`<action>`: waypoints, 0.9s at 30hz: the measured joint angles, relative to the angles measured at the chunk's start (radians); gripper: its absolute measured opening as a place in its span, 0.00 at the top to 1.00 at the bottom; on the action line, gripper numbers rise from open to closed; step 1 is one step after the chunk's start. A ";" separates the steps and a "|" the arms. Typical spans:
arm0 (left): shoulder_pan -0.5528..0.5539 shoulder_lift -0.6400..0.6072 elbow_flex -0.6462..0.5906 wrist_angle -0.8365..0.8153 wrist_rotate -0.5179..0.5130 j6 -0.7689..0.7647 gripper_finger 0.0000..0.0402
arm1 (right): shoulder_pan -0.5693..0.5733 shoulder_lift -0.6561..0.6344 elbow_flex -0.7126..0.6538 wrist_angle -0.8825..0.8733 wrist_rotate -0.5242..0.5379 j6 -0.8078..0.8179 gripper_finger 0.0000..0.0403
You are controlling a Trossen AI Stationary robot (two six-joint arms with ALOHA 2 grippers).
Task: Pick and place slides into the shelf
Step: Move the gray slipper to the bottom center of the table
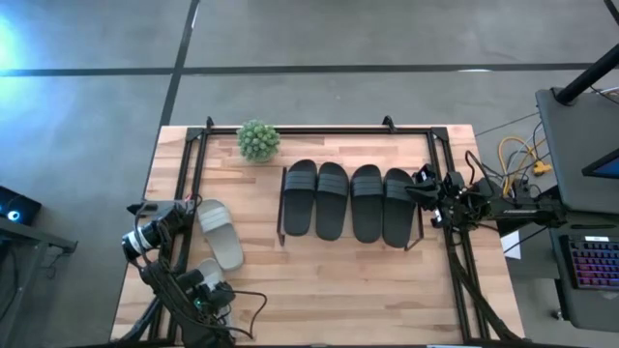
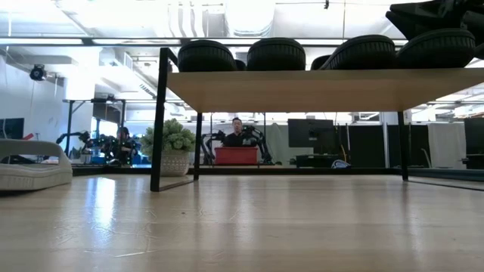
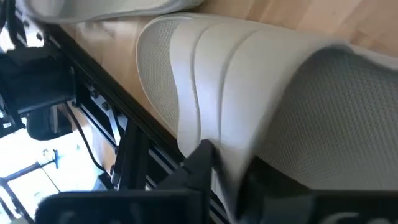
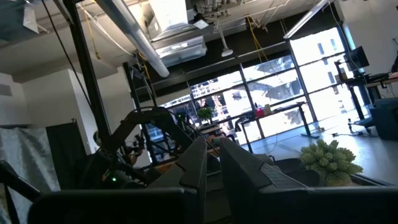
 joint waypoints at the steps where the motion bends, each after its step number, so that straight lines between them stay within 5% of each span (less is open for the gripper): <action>1: 0.000 0.000 0.002 0.001 0.003 0.014 0.97 | 0.000 0.000 0.000 0.000 0.000 0.000 0.90; 11: 0.003 0.000 0.194 -0.035 -0.024 0.053 1.00 | 0.000 0.000 0.000 0.000 0.000 0.000 0.90; 14: -0.006 0.000 0.330 -0.026 -0.181 0.148 1.00 | 0.000 0.000 0.000 0.000 0.000 0.000 0.90; 20: -0.011 -0.001 0.530 0.022 -0.651 0.454 1.00 | 0.000 0.001 0.000 0.000 0.000 0.000 0.90; 27: 0.107 0.004 0.496 0.031 -0.736 0.654 1.00 | 0.000 0.003 0.000 0.000 0.000 0.000 0.90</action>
